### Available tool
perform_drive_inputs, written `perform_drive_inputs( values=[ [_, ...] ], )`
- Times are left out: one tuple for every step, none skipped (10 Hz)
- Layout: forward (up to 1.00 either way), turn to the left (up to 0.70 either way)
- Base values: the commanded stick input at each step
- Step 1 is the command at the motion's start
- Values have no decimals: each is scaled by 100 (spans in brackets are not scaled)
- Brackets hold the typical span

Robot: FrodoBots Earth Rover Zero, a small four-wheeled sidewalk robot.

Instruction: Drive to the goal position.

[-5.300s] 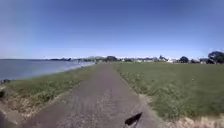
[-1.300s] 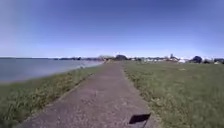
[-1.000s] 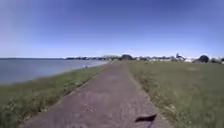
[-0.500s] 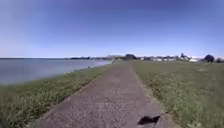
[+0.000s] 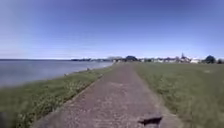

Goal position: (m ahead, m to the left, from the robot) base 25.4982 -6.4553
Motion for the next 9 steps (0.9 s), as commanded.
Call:
perform_drive_inputs(
  values=[
    [70,0],
    [70,0],
    [70,0],
    [70,0],
    [70,0],
    [70,0],
    [70,-11],
    [70,-23],
    [70,-5]
  ],
)
